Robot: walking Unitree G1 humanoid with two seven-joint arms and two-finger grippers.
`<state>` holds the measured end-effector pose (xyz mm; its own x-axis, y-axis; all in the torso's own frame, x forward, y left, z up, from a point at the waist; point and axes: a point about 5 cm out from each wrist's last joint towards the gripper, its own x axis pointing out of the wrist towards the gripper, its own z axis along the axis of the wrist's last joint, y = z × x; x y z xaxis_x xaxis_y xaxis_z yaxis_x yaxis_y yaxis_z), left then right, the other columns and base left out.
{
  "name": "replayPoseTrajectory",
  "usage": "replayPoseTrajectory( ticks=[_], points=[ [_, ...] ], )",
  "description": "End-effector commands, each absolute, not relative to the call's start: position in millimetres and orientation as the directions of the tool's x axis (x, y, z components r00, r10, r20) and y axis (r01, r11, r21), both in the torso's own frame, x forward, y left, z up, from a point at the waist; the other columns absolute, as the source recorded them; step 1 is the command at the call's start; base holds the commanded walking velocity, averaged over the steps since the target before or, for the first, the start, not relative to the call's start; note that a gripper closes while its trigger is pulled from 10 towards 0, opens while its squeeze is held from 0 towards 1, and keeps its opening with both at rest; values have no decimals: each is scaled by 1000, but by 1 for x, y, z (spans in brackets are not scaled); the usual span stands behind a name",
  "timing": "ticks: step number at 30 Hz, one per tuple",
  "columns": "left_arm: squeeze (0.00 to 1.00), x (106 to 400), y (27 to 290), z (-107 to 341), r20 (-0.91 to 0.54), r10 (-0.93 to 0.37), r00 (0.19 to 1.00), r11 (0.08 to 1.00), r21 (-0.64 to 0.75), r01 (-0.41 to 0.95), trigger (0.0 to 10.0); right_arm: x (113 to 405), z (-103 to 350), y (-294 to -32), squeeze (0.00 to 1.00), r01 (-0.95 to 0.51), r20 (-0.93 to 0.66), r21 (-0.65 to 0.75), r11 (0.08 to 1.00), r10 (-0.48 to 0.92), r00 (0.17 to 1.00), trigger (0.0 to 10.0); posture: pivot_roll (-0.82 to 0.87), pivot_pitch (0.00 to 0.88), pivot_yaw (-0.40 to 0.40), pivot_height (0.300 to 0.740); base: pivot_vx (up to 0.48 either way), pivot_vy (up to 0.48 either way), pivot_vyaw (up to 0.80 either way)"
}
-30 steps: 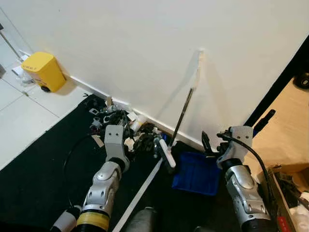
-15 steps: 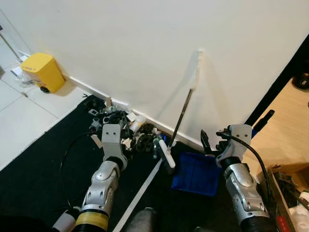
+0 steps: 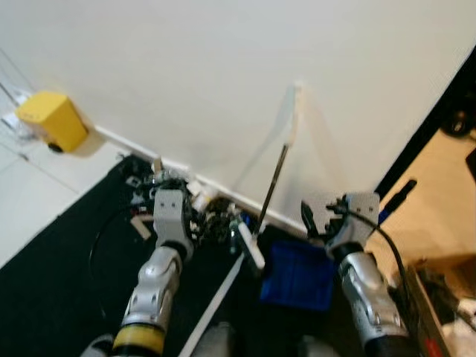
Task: Sweep floor
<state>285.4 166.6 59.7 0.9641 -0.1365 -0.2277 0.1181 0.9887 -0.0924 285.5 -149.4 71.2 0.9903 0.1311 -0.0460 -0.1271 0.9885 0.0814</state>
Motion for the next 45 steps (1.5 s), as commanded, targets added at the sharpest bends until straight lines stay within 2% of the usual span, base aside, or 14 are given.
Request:
replayPoseTrajectory(
  ticks=[1,6,22,26,39,40,41,42,45],
  points=[
    [0,284,166,55,-240,-135,961,989,-86,118,10000,283,67,-153,0,-112,-60,83,990,117,991,10000,83,111,42,740,480,0,0],
    [0,284,167,55,-243,-133,961,990,-86,116,10000,283,67,-153,0,-113,-62,82,990,118,991,10000,85,112,42,740,453,0,0],
    [0,284,163,54,-257,-168,952,984,-93,149,10000,283,62,-161,0,-81,-93,26,996,83,992,10000,83,106,37,740,0,0,0],
    [0,283,163,52,-270,-178,946,983,-91,159,10000,281,59,-169,0,-37,-113,-57,998,30,993,10000,82,104,39,740,0,0,0],
    [0,281,168,52,-280,-178,943,984,-81,162,10000,274,46,-203,24,145,-185,-178,973,-178,967,10000,90,120,48,740,0,0,0],
    [0,281,169,52,-281,-176,943,984,-78,160,10000,273,45,-205,255,157,-192,-190,969,-193,962,10000,92,124,48,740,0,0,0],
    [0,281,169,52,-283,-174,943,984,-76,159,10000,272,45,-208,827,165,-193,-196,967,-203,960,10000,92,124,48,740,0,0,0],
    [0,280,171,52,-284,-171,943,985,-74,157,10000,269,45,-213,1000,176,-197,-208,962,-218,956,10000,94,130,49,740,0,0,0],
    [0,279,173,51,-288,-166,943,986,-69,153,10000,263,45,-226,1000,205,-201,-231,951,-253,946,10000,94,136,52,740,0,0,0]
  ],
)
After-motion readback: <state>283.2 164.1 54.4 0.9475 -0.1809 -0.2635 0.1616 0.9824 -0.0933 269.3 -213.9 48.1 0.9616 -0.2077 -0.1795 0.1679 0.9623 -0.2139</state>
